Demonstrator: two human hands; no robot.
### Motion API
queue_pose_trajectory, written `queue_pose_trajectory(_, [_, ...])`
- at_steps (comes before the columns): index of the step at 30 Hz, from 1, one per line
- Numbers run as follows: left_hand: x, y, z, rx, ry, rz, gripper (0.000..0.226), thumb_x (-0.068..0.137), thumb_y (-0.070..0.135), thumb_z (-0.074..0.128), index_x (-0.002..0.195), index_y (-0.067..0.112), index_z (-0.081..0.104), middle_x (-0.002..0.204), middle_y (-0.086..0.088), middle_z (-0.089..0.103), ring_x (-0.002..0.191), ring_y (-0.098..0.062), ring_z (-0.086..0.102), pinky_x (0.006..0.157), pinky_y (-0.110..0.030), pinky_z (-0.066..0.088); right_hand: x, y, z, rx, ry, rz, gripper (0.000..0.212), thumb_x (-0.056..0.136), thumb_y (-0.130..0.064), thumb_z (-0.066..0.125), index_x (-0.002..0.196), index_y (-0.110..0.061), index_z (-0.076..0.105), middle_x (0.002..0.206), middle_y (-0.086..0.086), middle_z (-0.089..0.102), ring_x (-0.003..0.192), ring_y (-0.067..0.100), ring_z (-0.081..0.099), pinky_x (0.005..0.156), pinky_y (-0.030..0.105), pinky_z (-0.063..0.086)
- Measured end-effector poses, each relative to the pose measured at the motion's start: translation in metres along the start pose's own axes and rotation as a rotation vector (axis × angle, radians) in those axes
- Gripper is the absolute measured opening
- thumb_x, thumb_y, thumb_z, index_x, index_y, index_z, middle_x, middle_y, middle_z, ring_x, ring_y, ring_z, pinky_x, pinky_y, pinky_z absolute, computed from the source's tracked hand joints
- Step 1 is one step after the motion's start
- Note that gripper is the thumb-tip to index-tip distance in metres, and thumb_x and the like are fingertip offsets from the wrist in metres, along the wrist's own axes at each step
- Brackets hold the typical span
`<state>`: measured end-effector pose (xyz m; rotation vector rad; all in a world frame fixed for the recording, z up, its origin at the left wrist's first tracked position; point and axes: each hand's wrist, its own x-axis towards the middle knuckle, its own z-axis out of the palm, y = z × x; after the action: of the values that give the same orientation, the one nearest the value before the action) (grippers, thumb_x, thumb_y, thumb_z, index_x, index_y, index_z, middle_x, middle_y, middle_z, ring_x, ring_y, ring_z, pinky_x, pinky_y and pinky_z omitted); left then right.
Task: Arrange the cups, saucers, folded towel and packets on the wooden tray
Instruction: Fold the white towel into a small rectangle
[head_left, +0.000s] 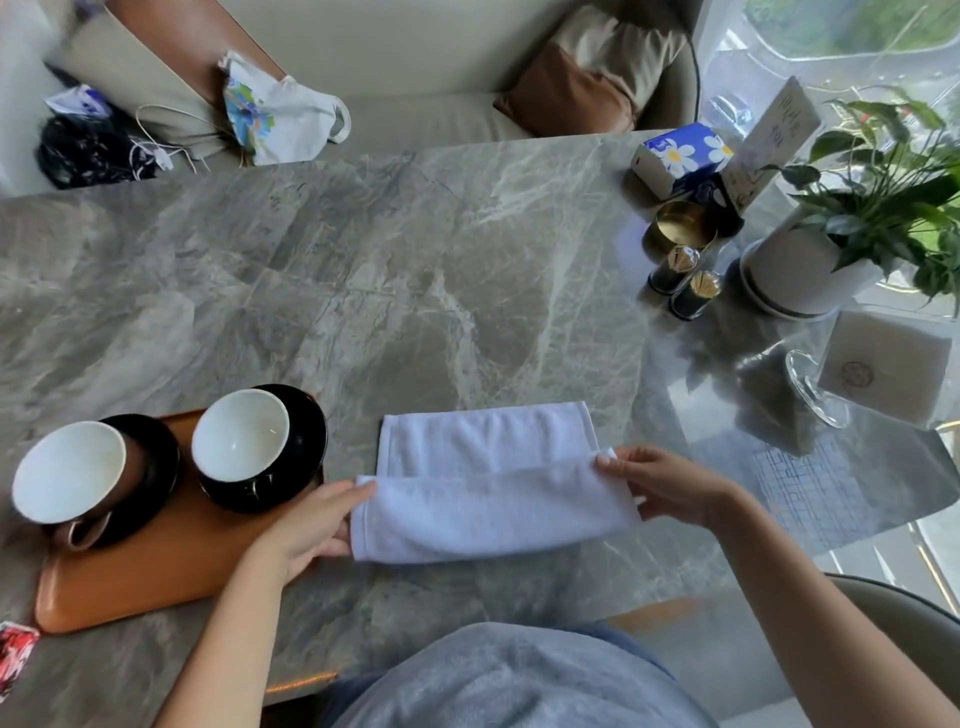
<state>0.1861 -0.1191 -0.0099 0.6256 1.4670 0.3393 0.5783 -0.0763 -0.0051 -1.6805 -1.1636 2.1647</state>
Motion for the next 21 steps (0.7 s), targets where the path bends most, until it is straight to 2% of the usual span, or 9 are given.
queue_pose_trajectory(3, [0.004, -0.012, 0.001, 0.02, -0.011, -0.033, 0.025, 0.091, 0.038, 0.053, 0.112, 0.025, 0.06, 0.104, 0.001, 0.073, 0.094, -0.018, 0.07, 0.075, -0.032, 0.054, 0.002, 0.022, 0.002, 0.052, 0.01, 0.071, 0.043, 0.075, -0.052, 0.067, 0.097, -0.015, 0.073, 0.09, 0.004, 0.073, 0.084, 0.018, 0.07, 0.069, 0.032, 0.056])
queue_pose_trajectory(7, [0.016, -0.009, 0.008, 0.026, 0.043, 0.02, 0.024, 0.092, 0.033, 0.052, 0.111, 0.022, 0.062, 0.107, 0.0, 0.07, 0.1, -0.018, 0.065, 0.082, -0.034, 0.05, 0.007, 0.027, 0.004, 0.103, 0.121, 0.03, 0.032, 0.082, -0.048, 0.062, 0.092, -0.02, 0.075, 0.087, -0.001, 0.074, 0.081, 0.014, 0.071, 0.064, 0.027, 0.055])
queue_pose_trajectory(9, [0.026, -0.001, 0.018, 0.041, 0.161, 0.143, 0.021, 0.094, 0.027, 0.049, 0.1, 0.014, 0.064, 0.099, -0.002, 0.067, 0.091, -0.017, 0.06, 0.076, -0.031, 0.044, 0.014, 0.021, 0.004, 0.142, 0.236, -0.039, 0.029, 0.088, -0.044, 0.058, 0.096, -0.021, 0.074, 0.088, -0.003, 0.074, 0.082, 0.012, 0.07, 0.065, 0.027, 0.054])
queue_pose_trajectory(11, [0.038, 0.005, 0.029, 0.079, 0.29, 0.273, 0.019, 0.095, 0.023, 0.048, 0.086, 0.011, 0.059, 0.083, -0.005, 0.053, 0.08, -0.016, 0.048, 0.065, -0.027, 0.035, 0.024, 0.016, 0.004, 0.152, 0.361, -0.106, 0.032, 0.093, -0.041, 0.054, 0.099, -0.015, 0.071, 0.089, 0.001, 0.068, 0.083, 0.013, 0.064, 0.069, 0.028, 0.05])
queue_pose_trajectory(13, [0.052, 0.009, 0.036, 0.12, 0.403, 0.331, 0.02, 0.094, 0.023, 0.048, 0.079, 0.012, 0.052, 0.073, -0.006, 0.042, 0.073, -0.016, 0.038, 0.063, -0.031, 0.029, 0.036, 0.011, 0.007, 0.159, 0.444, -0.156, 0.036, 0.094, -0.039, 0.053, 0.1, -0.006, 0.067, 0.088, 0.007, 0.062, 0.082, 0.017, 0.058, 0.067, 0.029, 0.046])
queue_pose_trajectory(15, [0.065, 0.011, 0.039, 0.147, 0.508, 0.353, 0.027, 0.093, 0.023, 0.048, 0.067, 0.014, 0.044, 0.061, -0.001, 0.035, 0.063, -0.016, 0.033, 0.057, -0.032, 0.024, 0.046, 0.006, 0.009, 0.171, 0.497, -0.174, 0.036, 0.094, -0.038, 0.054, 0.095, -0.004, 0.066, 0.082, 0.007, 0.058, 0.075, 0.018, 0.054, 0.062, 0.027, 0.043])
queue_pose_trajectory(17, [0.075, 0.012, 0.04, 0.198, 0.613, 0.344, 0.036, 0.091, 0.027, 0.047, 0.059, 0.017, 0.033, 0.054, 0.004, 0.032, 0.055, -0.017, 0.03, 0.051, -0.033, 0.022, 0.056, 0.003, 0.009, 0.157, 0.527, -0.174, 0.029, 0.093, -0.038, 0.055, 0.081, -0.013, 0.064, 0.068, -0.001, 0.052, 0.063, 0.014, 0.048, 0.053, 0.023, 0.038])
queue_pose_trajectory(21, [0.087, 0.011, 0.04, 0.273, 0.723, 0.298, 0.038, 0.088, 0.036, 0.045, 0.056, 0.019, 0.032, 0.049, 0.002, 0.034, 0.048, -0.014, 0.034, 0.048, -0.029, 0.028, 0.074, 0.003, 0.006, 0.094, 0.593, -0.189, 0.026, 0.093, -0.036, 0.056, 0.076, -0.015, 0.058, 0.062, -0.007, 0.045, 0.052, 0.004, 0.041, 0.043, 0.013, 0.032])
